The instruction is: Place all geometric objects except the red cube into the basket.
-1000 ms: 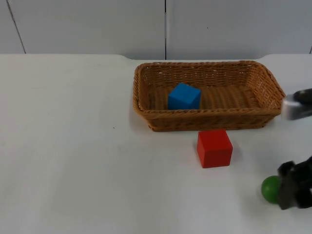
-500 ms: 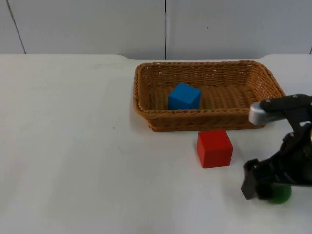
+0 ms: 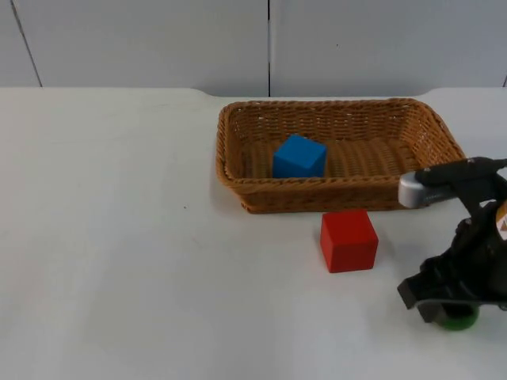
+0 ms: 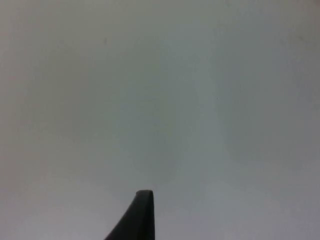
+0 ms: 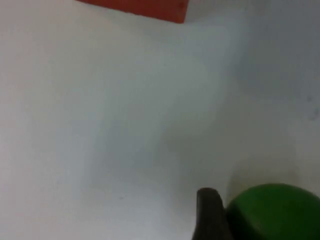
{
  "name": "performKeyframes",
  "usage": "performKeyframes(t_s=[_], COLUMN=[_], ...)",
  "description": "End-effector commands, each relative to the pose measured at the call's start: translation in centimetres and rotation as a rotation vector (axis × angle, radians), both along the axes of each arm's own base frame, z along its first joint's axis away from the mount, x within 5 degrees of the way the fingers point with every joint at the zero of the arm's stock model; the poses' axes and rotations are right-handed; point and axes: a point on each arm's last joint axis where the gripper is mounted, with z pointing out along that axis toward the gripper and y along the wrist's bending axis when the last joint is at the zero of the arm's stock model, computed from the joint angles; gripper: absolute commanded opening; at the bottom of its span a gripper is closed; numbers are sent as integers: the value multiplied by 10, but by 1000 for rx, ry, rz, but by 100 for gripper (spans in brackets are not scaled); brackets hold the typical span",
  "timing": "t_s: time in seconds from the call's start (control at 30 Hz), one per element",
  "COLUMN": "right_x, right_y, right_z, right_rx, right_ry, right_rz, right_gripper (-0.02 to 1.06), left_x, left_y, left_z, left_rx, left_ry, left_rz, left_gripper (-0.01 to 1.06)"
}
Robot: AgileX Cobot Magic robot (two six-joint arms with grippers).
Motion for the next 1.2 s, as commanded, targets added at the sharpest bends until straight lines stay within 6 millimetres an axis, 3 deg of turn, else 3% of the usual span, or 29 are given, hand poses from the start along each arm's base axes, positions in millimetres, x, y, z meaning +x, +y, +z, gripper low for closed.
performKeyframes(t_s=[0.0, 0.13, 0.17, 0.27, 0.5, 0.73, 0.93, 0.97, 1.1, 1.17], right_x=[-1, -12, -12, -19, -8, 13, 62, 62, 114, 126], right_y=[1, -8, -8, -20, -34, -28, -12, -12, 7, 11], right_z=[19, 73, 73, 111, 137, 143, 140, 140, 123, 118], right_rx=[11, 25, 25, 16, 1, 37, -6, -6, -19, -21], right_ry=[-36, -110, -110, -131, -133, -115, -83, -83, -69, -66], right_rz=[6, 7, 7, -24, -81, -52, -30, -30, -27, -27], right_gripper=[0, 0, 0, 0, 0, 0, 0, 0, 0, 0], left_x=[-1, -1, -1, -1, -1, -1, -1, -1, -1, -1], left_y=[1, 1, 1, 1, 1, 1, 1, 1, 1, 1], left_z=[0, 0, 0, 0, 0, 0, 0, 0, 0, 0], left_rx=[6, 6, 6, 6, 6, 6, 4, 4, 4, 4], left_ry=[-8, -8, -8, -8, -8, -8, -7, -7, -7, -7], left_rz=[1, 1, 1, 1, 1, 1, 2, 2, 2, 2], left_gripper=[105, 105, 105, 105, 105, 105, 105, 105, 105, 105])
